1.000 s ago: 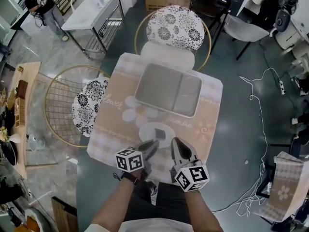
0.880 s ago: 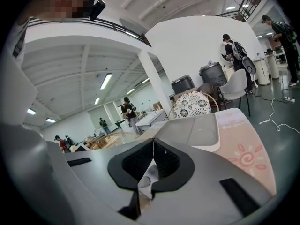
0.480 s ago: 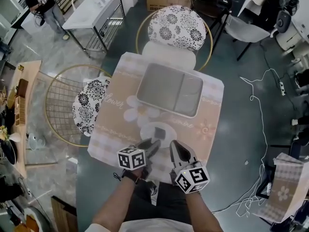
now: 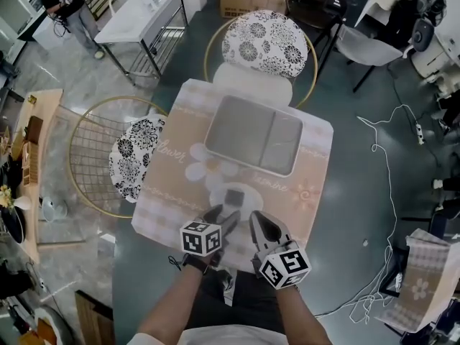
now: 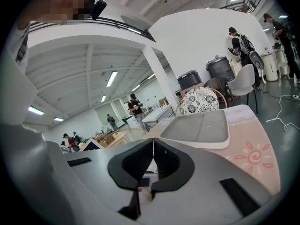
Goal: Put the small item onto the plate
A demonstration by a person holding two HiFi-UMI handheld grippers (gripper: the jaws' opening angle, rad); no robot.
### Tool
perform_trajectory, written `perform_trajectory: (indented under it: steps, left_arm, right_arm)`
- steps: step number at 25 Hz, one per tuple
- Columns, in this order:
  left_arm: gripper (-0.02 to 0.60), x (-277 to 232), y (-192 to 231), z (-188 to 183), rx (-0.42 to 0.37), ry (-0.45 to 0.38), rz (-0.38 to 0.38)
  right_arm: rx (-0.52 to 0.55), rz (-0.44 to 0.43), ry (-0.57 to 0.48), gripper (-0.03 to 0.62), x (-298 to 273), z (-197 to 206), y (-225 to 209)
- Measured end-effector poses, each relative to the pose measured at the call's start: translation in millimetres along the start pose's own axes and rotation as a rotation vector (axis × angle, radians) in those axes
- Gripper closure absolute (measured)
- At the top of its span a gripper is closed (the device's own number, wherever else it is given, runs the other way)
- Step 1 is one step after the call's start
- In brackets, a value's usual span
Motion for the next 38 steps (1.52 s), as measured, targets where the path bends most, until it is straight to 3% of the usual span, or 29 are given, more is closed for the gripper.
perform_trajectory:
  steps: [4,8,12,15,24,38]
  left_arm:
    - [0.331,11.0,-0.1,-3.6,0.015,-0.038,-0.048]
    - [0.335,26.0,-12.4,-11.9,-0.026,-0.061,-0.053]
    - [0.509,47.8,-39.1,-25.9,-0.071,-0.127,-0.013]
    - [0.564,69.5,-59.4,-37.7,-0.095,-0.174,0.025]
    - [0.577,131.8,-122.1,-72.9,-0.197,-0.27,0.122]
    - [0.577,208.3,-183.5,-111.5,-0.313,-0.404,0.141]
  right_arm:
    - [0.0,0.007,0.004,0.58,1.6,-4.2,0.3]
    - [0.006,0.011,0.013,0.58,3.3,-12.6,5.6]
    - [0.024,0.026,0.019,0.58,10.2,-29.2,13.7]
    - [0.039,0.027,0.009,0.58,16.2,-44.1,23.9]
    - [0.113,-0.009,-0.057,0.58,29.7,-96.9,70.6]
    - [0.175,-0.013,-0.158,0.58,66.3,-156.1,124.1]
Point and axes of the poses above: the fingertips, and each gripper's own axes: x backward along the fingers, y to its left, z out of its underside, the point moved 8 cm from there along x, backward along the fingers, and after that the axes turned 3 degrees about y, right-handed, at the moved point
